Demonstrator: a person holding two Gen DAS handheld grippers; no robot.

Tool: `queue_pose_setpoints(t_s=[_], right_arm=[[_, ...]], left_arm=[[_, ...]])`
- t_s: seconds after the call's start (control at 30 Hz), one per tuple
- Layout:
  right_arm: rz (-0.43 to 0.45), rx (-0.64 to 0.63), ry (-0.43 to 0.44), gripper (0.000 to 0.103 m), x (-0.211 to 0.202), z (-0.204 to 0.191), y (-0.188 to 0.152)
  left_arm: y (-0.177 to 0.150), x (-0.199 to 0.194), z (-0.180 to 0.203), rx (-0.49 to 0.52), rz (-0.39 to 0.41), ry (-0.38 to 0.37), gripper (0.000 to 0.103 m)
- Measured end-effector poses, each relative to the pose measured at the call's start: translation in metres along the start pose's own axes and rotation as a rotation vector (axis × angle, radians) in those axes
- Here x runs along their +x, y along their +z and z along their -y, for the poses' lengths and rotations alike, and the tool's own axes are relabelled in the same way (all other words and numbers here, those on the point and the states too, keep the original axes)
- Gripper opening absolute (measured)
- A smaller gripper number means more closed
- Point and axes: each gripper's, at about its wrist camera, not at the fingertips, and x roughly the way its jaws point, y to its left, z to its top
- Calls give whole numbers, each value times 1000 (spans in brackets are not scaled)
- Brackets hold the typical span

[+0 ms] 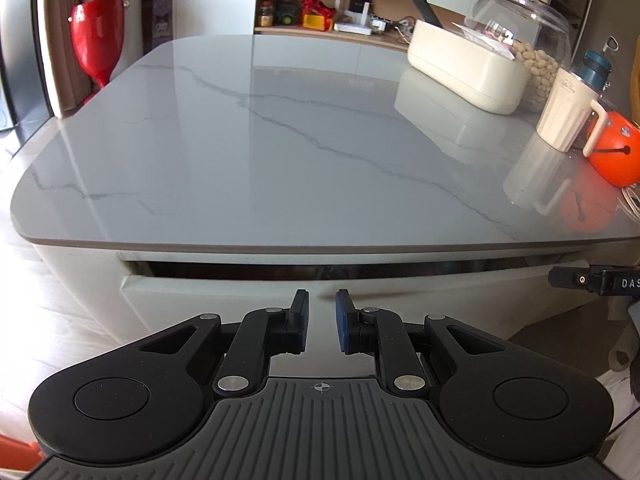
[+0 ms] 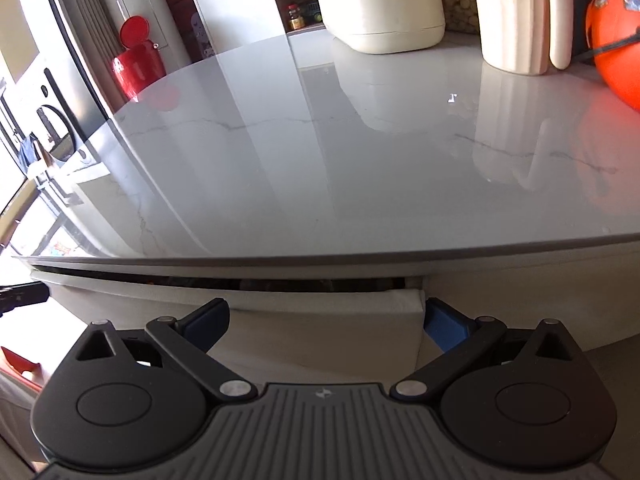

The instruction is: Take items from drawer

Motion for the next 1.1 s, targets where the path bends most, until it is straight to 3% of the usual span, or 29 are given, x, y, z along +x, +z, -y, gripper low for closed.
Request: queue_pose_setpoints(t_s=[0.27, 0.5, 0.57, 0.67, 0.97, 1.1], right_arm=[[-17, -20, 4, 103, -7, -1, -7], [62, -97, -195, 102, -19, -35, 0], [69, -71, -168, 102, -22, -41, 4], [41, -81, -125, 102, -17, -57, 11], [-96, -88, -177, 102, 27, -87, 23], [-127, -40, -157, 103, 34, -81, 25]], left_arm=[[11, 11, 17, -19, -4, 6, 16], [11, 24, 22, -13, -20, 23, 16], [11, 24, 21, -13, -25, 24, 19], [11, 23, 21, -15, -29, 20, 19], [8, 20, 12, -35, -40, -14, 18], [9, 28, 5, -41, -45, 38, 18]])
